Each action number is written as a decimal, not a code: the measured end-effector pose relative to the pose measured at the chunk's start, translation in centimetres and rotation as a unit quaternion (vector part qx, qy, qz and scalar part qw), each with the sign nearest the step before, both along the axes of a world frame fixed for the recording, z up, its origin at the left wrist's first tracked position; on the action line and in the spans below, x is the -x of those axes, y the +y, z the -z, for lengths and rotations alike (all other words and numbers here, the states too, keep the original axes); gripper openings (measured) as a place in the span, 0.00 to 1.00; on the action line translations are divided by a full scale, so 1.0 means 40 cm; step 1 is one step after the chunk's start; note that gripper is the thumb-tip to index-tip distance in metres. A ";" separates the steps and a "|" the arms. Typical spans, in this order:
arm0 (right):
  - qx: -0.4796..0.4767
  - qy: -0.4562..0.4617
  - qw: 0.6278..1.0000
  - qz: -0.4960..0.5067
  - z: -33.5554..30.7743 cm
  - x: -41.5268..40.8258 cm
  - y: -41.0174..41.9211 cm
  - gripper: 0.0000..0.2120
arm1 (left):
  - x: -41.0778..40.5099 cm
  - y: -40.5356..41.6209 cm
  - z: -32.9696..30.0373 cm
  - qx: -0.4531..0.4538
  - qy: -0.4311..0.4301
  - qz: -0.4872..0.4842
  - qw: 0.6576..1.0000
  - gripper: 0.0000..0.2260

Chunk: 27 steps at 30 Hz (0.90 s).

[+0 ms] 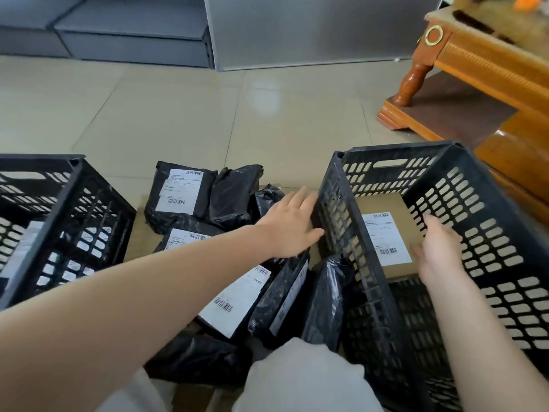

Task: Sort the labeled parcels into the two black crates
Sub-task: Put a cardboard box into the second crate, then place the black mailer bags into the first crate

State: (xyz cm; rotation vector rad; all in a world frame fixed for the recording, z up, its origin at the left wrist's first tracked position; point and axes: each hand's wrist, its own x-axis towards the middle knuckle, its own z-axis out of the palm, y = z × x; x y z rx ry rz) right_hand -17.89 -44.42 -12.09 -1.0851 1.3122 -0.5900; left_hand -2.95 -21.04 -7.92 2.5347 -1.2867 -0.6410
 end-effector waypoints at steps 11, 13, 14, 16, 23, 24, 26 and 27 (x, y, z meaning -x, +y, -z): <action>0.204 0.054 0.952 -0.220 -0.226 -0.204 0.208 0.29 | -0.149 0.260 -0.111 -0.012 -0.037 -0.152 0.988 0.30; 0.220 0.075 0.929 -0.287 -0.227 -0.238 0.264 0.30 | -0.165 0.304 -0.106 -0.014 -0.024 -0.178 0.984 0.30; 0.223 0.086 0.918 -0.317 -0.219 -0.249 0.289 0.30 | -0.172 0.323 -0.098 -0.014 -0.017 -0.190 0.981 0.30; 0.238 0.130 0.883 -0.383 -0.195 -0.266 0.342 0.30 | -0.182 0.364 -0.079 -0.021 -0.002 -0.213 0.977 0.30; 0.301 0.349 0.714 -0.527 -0.070 -0.251 0.431 0.26 | -0.191 0.438 -0.031 -0.012 0.063 -0.264 0.962 0.29; 0.289 0.370 0.705 -0.531 -0.057 -0.246 0.430 0.27 | -0.189 0.441 -0.026 0.001 0.083 -0.276 0.958 0.28; 0.273 0.407 0.694 -0.527 -0.034 -0.234 0.428 0.26 | -0.175 0.439 -0.019 0.071 0.148 -0.323 0.932 0.24; 0.265 0.421 0.694 -0.520 -0.023 -0.229 0.429 0.26 | -0.167 0.433 -0.019 0.117 0.185 -0.351 0.910 0.22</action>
